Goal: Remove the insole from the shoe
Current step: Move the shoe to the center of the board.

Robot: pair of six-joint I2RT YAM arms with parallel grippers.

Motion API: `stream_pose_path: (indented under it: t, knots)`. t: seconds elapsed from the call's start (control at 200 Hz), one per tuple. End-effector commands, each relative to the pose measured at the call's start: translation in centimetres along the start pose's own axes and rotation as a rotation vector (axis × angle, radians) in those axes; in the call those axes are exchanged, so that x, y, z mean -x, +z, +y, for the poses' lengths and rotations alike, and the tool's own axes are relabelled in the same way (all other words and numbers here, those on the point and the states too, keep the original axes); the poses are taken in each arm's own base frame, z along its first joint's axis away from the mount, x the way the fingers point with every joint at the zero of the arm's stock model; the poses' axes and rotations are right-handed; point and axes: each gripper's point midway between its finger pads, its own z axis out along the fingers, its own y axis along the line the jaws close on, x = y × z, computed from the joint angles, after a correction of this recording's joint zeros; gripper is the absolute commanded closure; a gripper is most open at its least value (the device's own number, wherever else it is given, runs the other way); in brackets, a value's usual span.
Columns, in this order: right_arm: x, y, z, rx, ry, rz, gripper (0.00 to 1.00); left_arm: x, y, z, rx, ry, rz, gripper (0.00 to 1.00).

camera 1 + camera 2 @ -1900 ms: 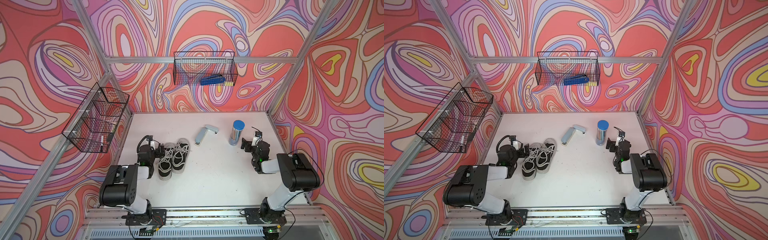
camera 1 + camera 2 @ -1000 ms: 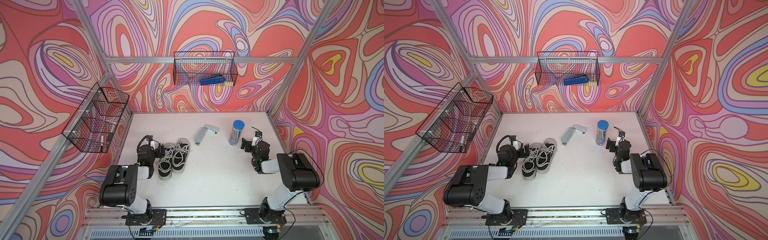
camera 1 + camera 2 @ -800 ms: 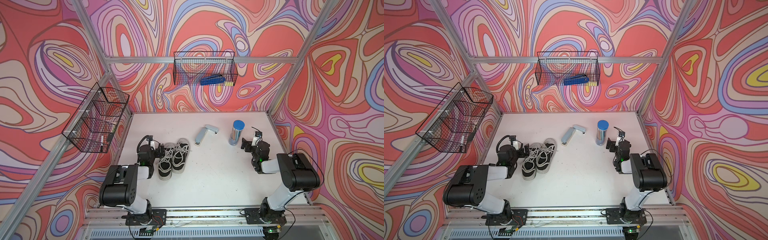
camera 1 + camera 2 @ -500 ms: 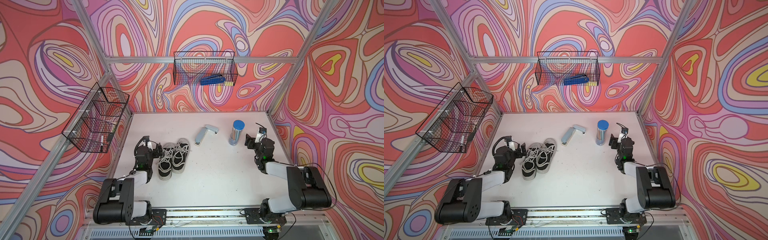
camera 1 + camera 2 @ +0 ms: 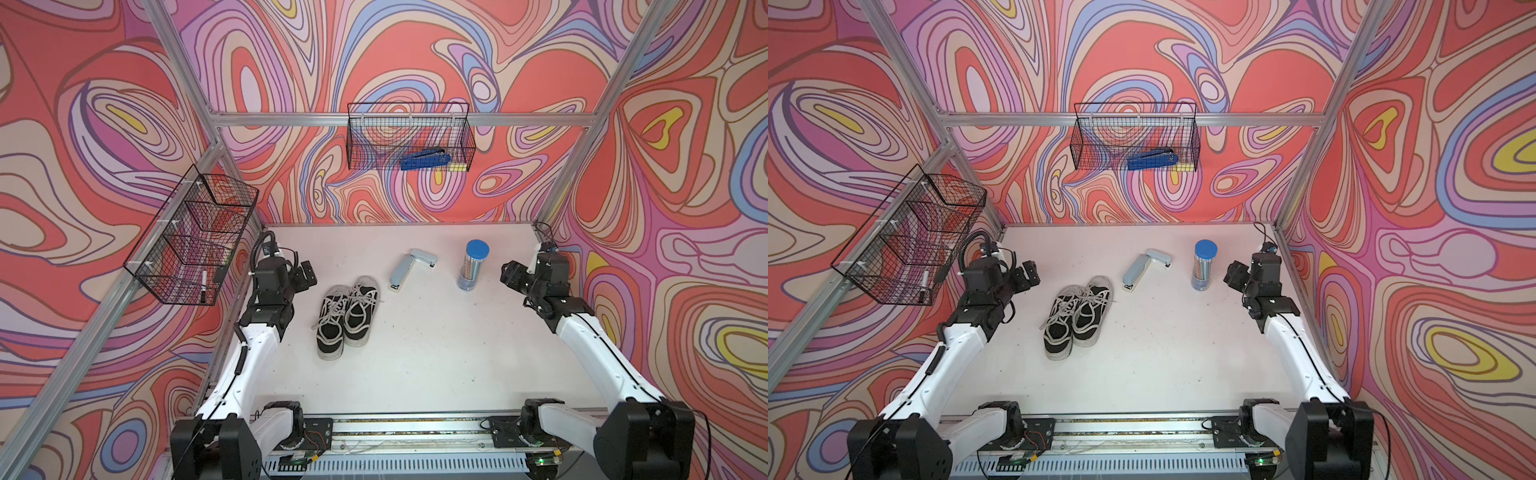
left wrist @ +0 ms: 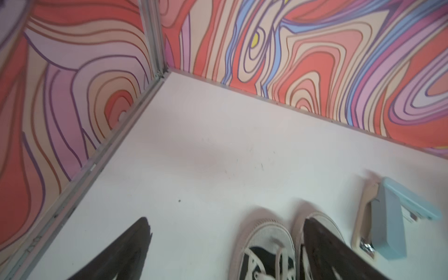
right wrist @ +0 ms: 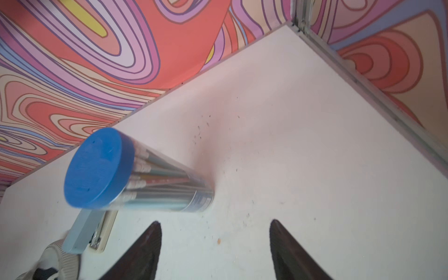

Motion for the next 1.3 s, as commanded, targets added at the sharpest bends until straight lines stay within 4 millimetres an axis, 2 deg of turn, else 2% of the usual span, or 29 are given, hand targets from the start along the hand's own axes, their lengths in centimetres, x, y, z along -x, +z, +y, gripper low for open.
stream_pose_path:
  t: [0.0, 0.075, 0.185, 0.305, 0.356, 0.456, 0.596, 0.666, 0.751, 0.836, 0.861, 0.967, 1.082, 1.192, 1.297]
  knots:
    - [-4.4, -3.2, 0.3, 0.014, 0.100, 0.172, 0.31, -5.0, -2.0, -2.2, -0.148, -0.028, 0.232, 0.15]
    - [-5.9, -4.9, 1.4, 0.048, 0.118, 0.220, 0.34, -6.2, -3.0, -2.6, -0.160, -0.066, 0.316, 0.21]
    - [-8.8, -6.8, 4.2, 0.117, 0.125, 0.310, 0.40, -8.3, -4.2, -2.8, -0.160, -0.082, 0.433, 0.23]
    - [-12.3, -7.9, 8.5, 0.187, 0.093, 0.394, 0.43, -9.5, -5.2, -2.8, -0.166, -0.084, 0.471, 0.23]
    - [-13.7, -8.3, 11.0, 0.223, 0.063, 0.414, 0.43, -9.6, -5.4, -2.7, -0.161, -0.098, 0.458, 0.22]
    - [-16.4, -8.2, 16.4, 0.279, -0.018, 0.435, 0.43, -9.8, -5.4, -1.6, -0.106, -0.154, 0.410, 0.22]
    - [-21.9, -7.3, 24.3, 0.367, -0.129, 0.544, 0.41, -9.6, -5.4, -0.2, -0.029, -0.209, 0.349, 0.22]
    - [-24.2, -6.6, 27.1, 0.383, -0.176, 0.577, 0.40, -9.4, -5.6, 0.0, -0.019, -0.225, 0.337, 0.22]
    - [-26.1, -5.5, 29.7, 0.387, -0.207, 0.596, 0.40, -9.0, -5.9, -0.3, -0.030, -0.240, 0.326, 0.22]
    - [-27.4, -4.3, 31.4, 0.386, -0.220, 0.609, 0.40, -8.8, -6.2, -0.6, -0.046, -0.244, 0.324, 0.22]
    - [-28.5, -3.3, 31.3, 0.360, -0.233, 0.620, 0.40, -8.7, -6.3, -0.6, -0.050, -0.247, 0.322, 0.22]
    - [-29.3, -1.2, 31.5, 0.298, -0.258, 0.597, 0.40, -8.3, -6.9, -0.7, -0.050, -0.249, 0.320, 0.22]
    - [-30.3, 0.6, 31.9, 0.249, -0.294, 0.590, 0.42, -8.0, -7.5, -1.0, -0.067, -0.254, 0.318, 0.23]
    - [-31.4, 2.3, 31.4, 0.178, -0.333, 0.592, 0.44, -7.9, -7.8, -1.3, -0.086, -0.257, 0.318, 0.24]
    - [-31.4, 3.4, 31.1, 0.126, -0.355, 0.564, 0.47, -8.0, -8.1, -1.5, -0.096, -0.259, 0.330, 0.25]
